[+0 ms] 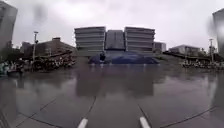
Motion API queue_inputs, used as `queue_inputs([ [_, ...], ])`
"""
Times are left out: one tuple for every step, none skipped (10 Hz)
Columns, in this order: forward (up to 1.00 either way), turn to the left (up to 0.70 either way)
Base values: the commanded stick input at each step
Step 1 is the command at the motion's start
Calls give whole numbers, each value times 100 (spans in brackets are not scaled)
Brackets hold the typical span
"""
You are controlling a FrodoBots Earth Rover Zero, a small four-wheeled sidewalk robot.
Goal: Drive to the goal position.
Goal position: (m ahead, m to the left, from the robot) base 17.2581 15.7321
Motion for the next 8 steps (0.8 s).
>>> queue_inputs([
  [96,0],
  [96,0],
  [97,0],
  [96,0],
  [96,0],
  [96,0],
  [96,0],
  [96,0],
])
